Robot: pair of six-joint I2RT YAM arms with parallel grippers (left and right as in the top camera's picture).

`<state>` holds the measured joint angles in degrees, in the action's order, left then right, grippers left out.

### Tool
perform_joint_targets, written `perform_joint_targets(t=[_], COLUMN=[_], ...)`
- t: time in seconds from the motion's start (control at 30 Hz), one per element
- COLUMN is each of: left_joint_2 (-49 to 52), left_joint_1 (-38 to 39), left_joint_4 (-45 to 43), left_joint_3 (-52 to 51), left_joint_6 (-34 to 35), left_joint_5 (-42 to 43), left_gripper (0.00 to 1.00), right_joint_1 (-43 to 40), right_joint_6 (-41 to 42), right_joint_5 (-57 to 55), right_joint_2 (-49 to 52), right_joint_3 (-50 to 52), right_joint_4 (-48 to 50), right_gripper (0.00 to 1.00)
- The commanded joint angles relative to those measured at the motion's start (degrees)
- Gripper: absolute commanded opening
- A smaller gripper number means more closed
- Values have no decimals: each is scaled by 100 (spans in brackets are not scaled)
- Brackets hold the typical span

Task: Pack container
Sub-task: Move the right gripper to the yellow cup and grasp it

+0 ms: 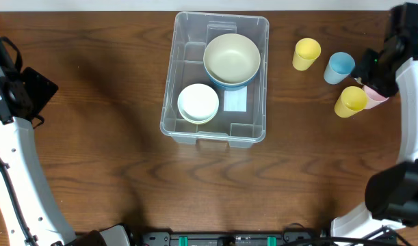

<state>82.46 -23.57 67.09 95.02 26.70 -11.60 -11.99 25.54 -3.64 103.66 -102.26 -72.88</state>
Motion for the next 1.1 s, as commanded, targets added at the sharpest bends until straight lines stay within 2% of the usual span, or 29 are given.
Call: perform_joint_targets(t=[0.0, 0.07, 0.2, 0.5, 0.93, 1.07], left_joint_2=[7, 7, 7, 7, 7, 7], left_joint_1=[-26, -26, -26, -26, -26, -26], left_joint_4=[15, 17, 15, 17, 17, 17], left_joint_3=[79, 79, 79, 79, 79, 79], left_joint_6=[-72, -72, -72, -72, -72, -72], left_joint_5=[-68, -68, -68, -68, -68, -68], left_gripper=[98, 98, 98, 98, 98, 98], right_joint_1=[-127, -116, -219, -566, -590, -601], right_joint_6=[109, -7, 214, 208, 363, 382], right_joint_5=[520, 389, -44, 264, 302, 302], right_joint_2=[282, 407, 435, 448, 466, 522], right_joint_3=[55, 162, 546, 1222, 2308, 2415], right_joint_4=[-319, -474, -155, 573, 1832, 2039], right_gripper=[54, 55, 63, 63, 48, 35])
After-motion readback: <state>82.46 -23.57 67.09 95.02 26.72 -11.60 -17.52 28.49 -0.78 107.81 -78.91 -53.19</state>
